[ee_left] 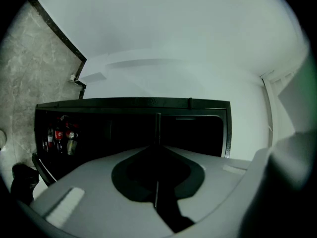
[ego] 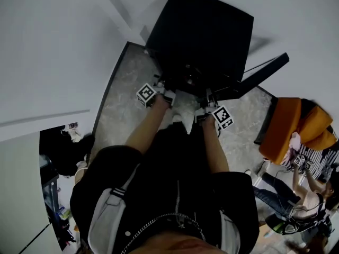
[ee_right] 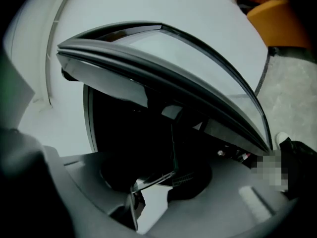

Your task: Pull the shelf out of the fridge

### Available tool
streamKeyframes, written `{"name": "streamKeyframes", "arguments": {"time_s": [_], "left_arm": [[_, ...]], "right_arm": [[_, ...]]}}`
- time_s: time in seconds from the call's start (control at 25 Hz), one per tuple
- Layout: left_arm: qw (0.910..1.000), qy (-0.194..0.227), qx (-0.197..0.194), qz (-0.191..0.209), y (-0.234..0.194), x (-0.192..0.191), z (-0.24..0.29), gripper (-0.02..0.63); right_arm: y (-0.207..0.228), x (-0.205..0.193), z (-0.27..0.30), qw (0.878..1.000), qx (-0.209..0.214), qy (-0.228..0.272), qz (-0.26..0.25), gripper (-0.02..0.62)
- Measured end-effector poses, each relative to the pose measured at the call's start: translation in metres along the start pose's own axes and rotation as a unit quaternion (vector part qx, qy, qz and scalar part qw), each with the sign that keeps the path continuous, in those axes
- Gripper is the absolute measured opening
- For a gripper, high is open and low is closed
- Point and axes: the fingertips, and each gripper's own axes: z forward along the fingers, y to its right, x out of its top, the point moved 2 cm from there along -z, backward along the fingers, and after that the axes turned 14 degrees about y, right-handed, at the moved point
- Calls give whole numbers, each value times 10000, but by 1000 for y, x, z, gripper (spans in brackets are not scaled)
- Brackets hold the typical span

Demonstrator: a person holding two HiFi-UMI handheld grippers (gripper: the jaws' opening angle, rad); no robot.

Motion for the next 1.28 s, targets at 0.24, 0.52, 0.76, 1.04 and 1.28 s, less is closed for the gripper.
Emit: {"name": "streamKeyframes", "arguments": {"time_s": [0.24, 0.52, 0.76, 1.04, 1.28], "left_arm": [[10000, 55, -1, -16, -2, 1, -5, 25], [9999, 67, 65, -66, -3, 0, -8, 26], [10000, 63, -37, -67, -1, -1, -9, 25], [9998, 61, -183, -35, 5, -7, -11, 23], [9997, 69, -141, -162, 3, -6, -25, 23]], "right_arm": [[8, -9, 9, 9962, -111, 266, 818, 101], [11, -8, 19, 9901, 18, 518, 1302, 38], [12, -8, 18, 9845, 132, 459, 1687, 23], [16, -1, 15, 9842, 197, 461, 1701, 20], [12, -5, 6, 9852, 254, 437, 1638, 21]]}}
